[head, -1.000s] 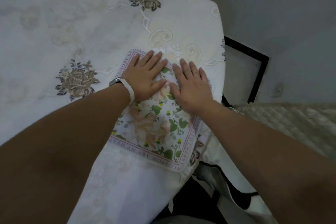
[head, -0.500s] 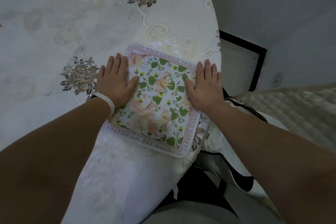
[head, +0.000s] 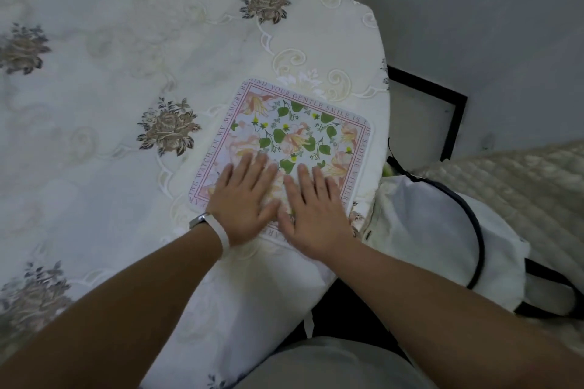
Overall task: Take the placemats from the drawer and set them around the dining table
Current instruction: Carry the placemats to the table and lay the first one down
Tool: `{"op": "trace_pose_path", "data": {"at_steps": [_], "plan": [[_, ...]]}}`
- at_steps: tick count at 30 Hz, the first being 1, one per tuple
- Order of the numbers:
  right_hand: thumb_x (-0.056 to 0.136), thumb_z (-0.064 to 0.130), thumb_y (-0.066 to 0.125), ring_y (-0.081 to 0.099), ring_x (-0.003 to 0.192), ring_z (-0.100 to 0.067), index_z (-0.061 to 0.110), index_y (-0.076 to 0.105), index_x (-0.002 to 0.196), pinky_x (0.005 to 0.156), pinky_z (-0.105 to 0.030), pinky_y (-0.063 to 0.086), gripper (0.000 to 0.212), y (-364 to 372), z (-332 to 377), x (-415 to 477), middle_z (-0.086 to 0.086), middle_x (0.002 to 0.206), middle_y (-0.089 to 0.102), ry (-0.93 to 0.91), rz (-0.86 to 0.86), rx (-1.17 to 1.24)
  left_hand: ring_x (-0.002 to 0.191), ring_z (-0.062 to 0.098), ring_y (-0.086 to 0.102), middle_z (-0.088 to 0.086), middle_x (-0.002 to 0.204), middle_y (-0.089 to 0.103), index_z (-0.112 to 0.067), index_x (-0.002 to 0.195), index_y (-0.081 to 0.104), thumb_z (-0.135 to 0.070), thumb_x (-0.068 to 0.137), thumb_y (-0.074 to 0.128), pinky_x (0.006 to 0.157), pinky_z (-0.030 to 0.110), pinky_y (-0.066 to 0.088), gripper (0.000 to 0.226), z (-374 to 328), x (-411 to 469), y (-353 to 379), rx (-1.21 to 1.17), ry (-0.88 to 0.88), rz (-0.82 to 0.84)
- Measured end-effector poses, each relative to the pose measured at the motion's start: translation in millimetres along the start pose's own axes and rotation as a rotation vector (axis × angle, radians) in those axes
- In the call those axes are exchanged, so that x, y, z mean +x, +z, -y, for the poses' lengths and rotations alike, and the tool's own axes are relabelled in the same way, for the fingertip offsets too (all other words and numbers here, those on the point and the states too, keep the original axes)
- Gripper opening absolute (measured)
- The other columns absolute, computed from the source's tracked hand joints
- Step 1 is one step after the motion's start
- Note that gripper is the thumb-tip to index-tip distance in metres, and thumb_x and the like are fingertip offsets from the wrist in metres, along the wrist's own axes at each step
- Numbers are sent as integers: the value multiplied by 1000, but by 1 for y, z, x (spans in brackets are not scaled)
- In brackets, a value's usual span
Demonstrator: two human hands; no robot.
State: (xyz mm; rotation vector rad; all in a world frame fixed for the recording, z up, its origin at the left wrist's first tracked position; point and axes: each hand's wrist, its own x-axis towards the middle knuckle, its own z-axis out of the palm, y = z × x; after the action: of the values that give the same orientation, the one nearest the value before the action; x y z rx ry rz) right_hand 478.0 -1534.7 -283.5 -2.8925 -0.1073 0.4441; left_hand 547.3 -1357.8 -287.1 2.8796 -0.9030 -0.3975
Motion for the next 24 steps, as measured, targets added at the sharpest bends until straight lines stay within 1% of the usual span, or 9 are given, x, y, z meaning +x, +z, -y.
{"op": "trace_pose_path", "data": {"at_steps": [3, 6, 9, 13, 17, 19, 21, 23, 24], "plan": [[98, 52, 33, 8, 152, -32, 17, 21, 157, 121, -54, 9, 69, 9, 10, -10, -10, 165, 14, -70, -14, -31, 149, 21, 0, 2, 162, 10, -19, 153, 12, -47, 98, 16, 118, 49, 10, 62, -12, -20, 10, 5, 22, 0], [97, 56, 34, 10, 152, -31, 19, 24, 156, 121, -53, 11, 71, 13, 3, -20, -9, 164, 15, -118, -10, -55, 149, 20, 4, 2, 161, 12, -19, 153, 13, -50, 98, 18, 117, 49, 13, 63, -15, -36, 17, -8, 19, 3], [96, 60, 33, 13, 151, -30, 21, 27, 155, 121, -50, 11, 71, 12, -8, -34, -9, 164, 15, -106, 2, -85, 149, 21, 2, 1, 162, 7, -24, 154, 11, -59, 96, 22, 118, 45, 9, 68, -7, -48, 18, -12, -11, 8], [96, 61, 25, 2, 152, -26, 21, 16, 158, 120, -40, -4, 73, 9, -26, -51, -8, 165, 5, -28, 16, -78, 148, 17, -11, -2, 161, -5, -27, 154, 1, -63, 95, 20, 118, 37, -5, 72, 5, -66, 16, -55, -184, -21], [96, 64, 16, -19, 149, -16, 23, -3, 157, 119, -36, -14, 77, 1, -49, -67, -1, 162, -19, 20, 85, -41, 147, 16, -16, -3, 161, -13, -26, 154, -4, -66, 93, 16, 119, 40, 0, 75, 17, -86, 10, -115, -332, 18], [96, 66, 13, -20, 149, -17, 23, -9, 157, 121, -39, -11, 78, -8, -58, -72, 0, 162, -21, 31, 119, -40, 148, 19, -11, 0, 162, -8, -23, 154, -1, -67, 91, 15, 119, 40, 4, 79, 22, -92, 4, -139, -370, 38], [95, 66, 12, -14, 151, -21, 22, -8, 157, 122, -43, -7, 79, -17, -66, -77, -1, 163, -18, 32, 145, -63, 149, 24, 0, 5, 162, 3, -18, 154, 10, -60, 90, 25, 119, 37, 7, 78, 21, -97, -7, -222, -398, 44], [96, 65, 16, -3, 153, -24, 17, 2, 158, 123, -45, 0, 80, -25, -70, -83, -4, 166, -6, 26, 146, -70, 147, 26, 16, 9, 160, 18, -15, 152, 20, -44, 94, 42, 118, 37, 16, 69, 13, -104, -20, -351, -457, 24], [97, 63, 19, 7, 152, -25, 15, 13, 158, 123, -46, 6, 78, -31, -71, -86, -6, 166, 7, 18, 129, -59, 144, 27, 24, 10, 157, 26, -15, 152, 23, -35, 95, 48, 116, 38, 22, 65, 6, -110, -24, -406, -482, 1]]}}
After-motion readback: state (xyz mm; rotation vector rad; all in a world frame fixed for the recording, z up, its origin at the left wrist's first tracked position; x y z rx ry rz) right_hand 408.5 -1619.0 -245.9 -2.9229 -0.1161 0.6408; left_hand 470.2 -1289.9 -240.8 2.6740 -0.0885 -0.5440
